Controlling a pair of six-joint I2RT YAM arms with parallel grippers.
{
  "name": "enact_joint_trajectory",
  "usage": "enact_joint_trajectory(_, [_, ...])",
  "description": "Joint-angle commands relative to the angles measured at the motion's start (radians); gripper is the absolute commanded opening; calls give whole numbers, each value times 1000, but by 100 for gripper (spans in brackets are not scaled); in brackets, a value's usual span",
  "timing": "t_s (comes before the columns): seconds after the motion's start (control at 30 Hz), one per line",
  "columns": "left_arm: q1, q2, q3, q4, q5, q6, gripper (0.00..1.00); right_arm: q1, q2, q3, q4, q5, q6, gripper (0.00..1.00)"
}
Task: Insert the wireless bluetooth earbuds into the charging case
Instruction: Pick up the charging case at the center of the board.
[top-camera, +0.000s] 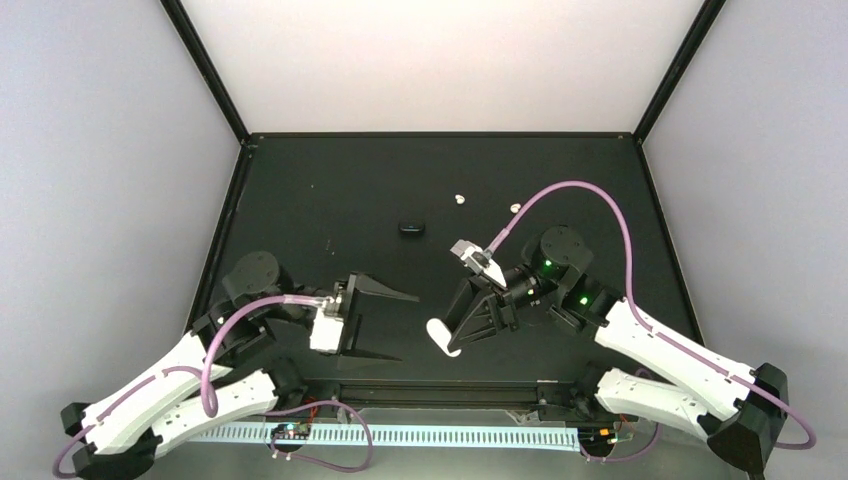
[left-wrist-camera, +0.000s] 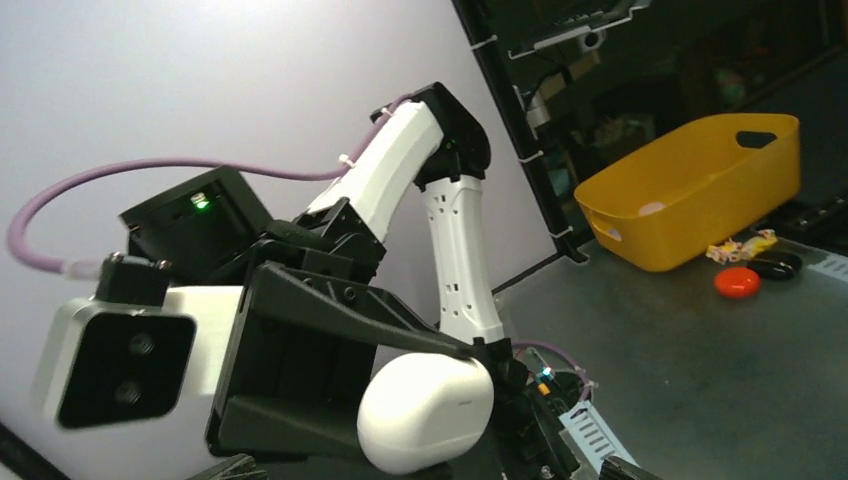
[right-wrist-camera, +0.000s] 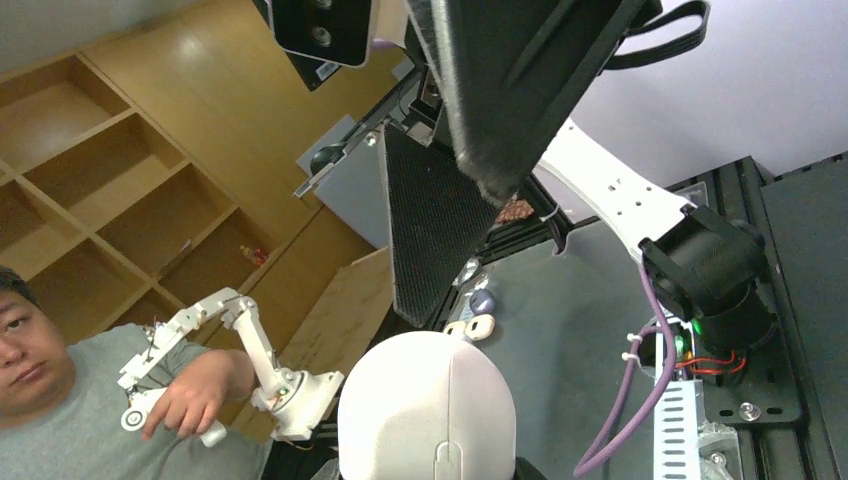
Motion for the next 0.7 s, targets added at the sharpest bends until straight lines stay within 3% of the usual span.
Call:
enact_joint_trajectory(0.0, [-36,75,70,-36,61,100,90,-3,9,12,-6,-53,-15,23])
enact_joint_trajectory(0.33, [-82,206,130,-22,137,91,77,-2,10,22,-95,-65,-98,22])
enact_joint_trajectory(0.43, [-96,225,132,-19,129,89,78,-2,7,24,-125,-46,-130,22])
enact_joint_trajectory(0.53, [-96,206,109,10,70,66,80,-2,-10,54,-259,37,-244,21])
enact_joint_trajectory(0.67, [-96,99,35,97,-125,-7,85,-3,-66,93,-385,247,-364,21])
